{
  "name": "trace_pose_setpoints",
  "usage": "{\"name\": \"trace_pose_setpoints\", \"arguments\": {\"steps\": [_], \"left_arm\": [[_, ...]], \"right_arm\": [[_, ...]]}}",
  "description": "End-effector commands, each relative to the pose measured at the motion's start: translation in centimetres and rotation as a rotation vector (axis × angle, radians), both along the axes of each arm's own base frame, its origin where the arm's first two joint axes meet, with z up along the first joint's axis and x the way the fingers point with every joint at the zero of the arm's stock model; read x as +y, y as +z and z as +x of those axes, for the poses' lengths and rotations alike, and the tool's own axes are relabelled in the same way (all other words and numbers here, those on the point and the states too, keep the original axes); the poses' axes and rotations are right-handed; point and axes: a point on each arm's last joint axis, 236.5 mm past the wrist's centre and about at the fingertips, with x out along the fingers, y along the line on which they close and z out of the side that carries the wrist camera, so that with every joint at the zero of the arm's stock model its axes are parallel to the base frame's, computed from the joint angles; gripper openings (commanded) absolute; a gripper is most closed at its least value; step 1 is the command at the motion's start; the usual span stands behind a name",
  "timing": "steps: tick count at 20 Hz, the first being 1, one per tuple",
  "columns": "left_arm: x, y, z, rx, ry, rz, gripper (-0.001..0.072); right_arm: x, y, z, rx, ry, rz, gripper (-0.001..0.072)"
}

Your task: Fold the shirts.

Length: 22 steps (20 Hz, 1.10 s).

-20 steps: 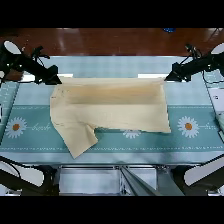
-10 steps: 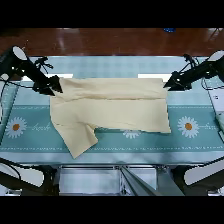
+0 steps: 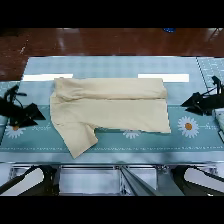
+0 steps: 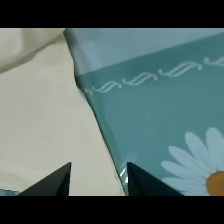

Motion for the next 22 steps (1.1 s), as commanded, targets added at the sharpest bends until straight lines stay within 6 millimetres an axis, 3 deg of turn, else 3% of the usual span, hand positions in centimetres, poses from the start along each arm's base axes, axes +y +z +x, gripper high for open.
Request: {"name": "trace_pose_setpoints", "arguments": {"steps": [1, 8, 10, 12, 14, 18, 22], "left_arm": [[-3.7, -3.1, -3.6, -0.026, 0.154, -0.133, 0.0507], [-7.3, -5.9, -2.2, -0.105, 0.238, -0.205, 0.0507], [-9.2, -5.8, -0.6, -0.151, 0.224, -0.212, 0.0505], [-10.3, -5.9, 0.8, -0.192, 0.230, -0.181, 0.0484], [-11.2, -5.9, 0.9, -0.208, 0.183, -0.173, 0.0028], [-11.9, -5.5, 0.3, -0.198, 0.129, -0.195, 0.0021], [-12.1, -5.4, 0.0, -0.187, 0.122, -0.203, 0.0021]], "right_arm": [[2.4, -1.2, -2.5, -0.069, -0.061, 0.058, 0.0408], [3.5, -0.7, -2.3, -0.084, -0.091, 0.113, 0.0408], [3.4, -0.7, -2.1, -0.088, -0.096, 0.111, 0.0408], [2.8, -1.6, -3.2, -0.033, -0.097, 0.072, 0.0408], [2.1, -2.9, -5.7, 0.071, -0.065, 0.022, 0.0408], [3.2, -5.1, -10.2, 0.239, -0.045, 0.036, 0.0408], [5.3, -5.5, -11.0, 0.279, -0.022, 0.104, 0.0408]]}}
